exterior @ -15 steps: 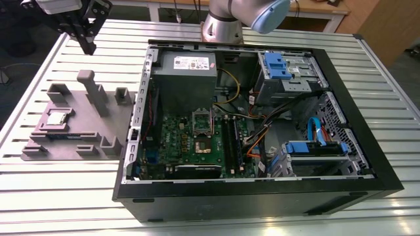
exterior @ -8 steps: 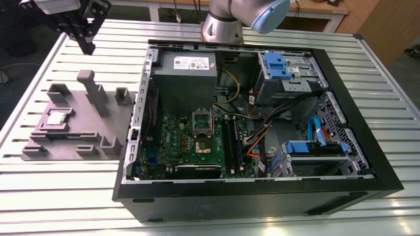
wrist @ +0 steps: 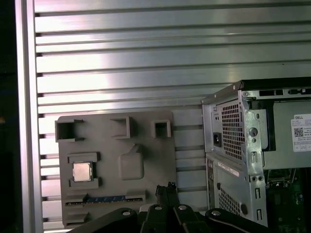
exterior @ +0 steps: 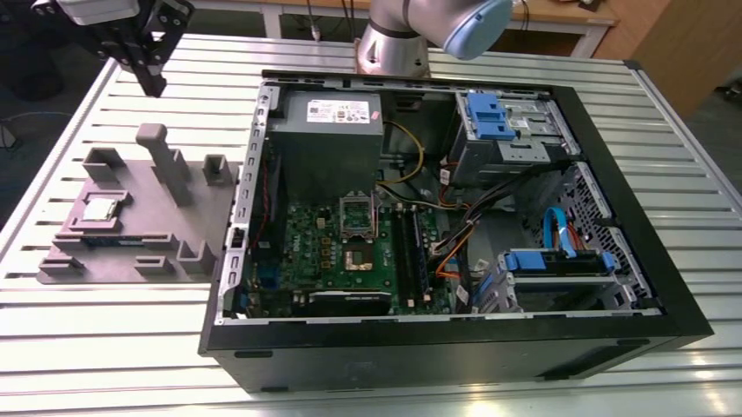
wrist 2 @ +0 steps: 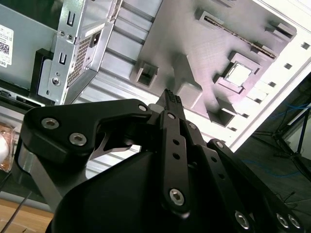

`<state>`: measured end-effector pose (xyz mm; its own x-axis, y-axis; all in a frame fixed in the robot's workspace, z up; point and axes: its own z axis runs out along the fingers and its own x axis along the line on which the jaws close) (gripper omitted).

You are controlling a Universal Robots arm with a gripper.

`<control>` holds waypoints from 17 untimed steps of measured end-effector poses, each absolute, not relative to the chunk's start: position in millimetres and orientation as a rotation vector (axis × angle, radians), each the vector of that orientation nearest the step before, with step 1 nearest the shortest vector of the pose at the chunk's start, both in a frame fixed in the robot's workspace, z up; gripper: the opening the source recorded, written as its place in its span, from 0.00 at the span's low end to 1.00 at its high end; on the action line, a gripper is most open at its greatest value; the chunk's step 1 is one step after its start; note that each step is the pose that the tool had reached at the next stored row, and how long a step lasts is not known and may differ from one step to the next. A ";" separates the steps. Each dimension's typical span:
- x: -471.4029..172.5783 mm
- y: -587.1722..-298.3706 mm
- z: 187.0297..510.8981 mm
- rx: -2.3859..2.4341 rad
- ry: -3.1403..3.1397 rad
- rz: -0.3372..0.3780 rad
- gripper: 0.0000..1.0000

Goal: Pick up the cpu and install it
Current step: 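Reach for the cpu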

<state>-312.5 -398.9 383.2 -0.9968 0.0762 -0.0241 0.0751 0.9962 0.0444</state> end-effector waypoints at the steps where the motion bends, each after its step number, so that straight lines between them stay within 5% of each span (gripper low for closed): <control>1: -312.8 -398.9 383.2 0.118 3.113 0.068 0.10; 17: -317.8 -398.9 382.9 0.118 3.113 0.068 0.10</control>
<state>-317.8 -398.9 382.9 -0.9968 0.0762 -0.0240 0.0751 0.9962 0.0443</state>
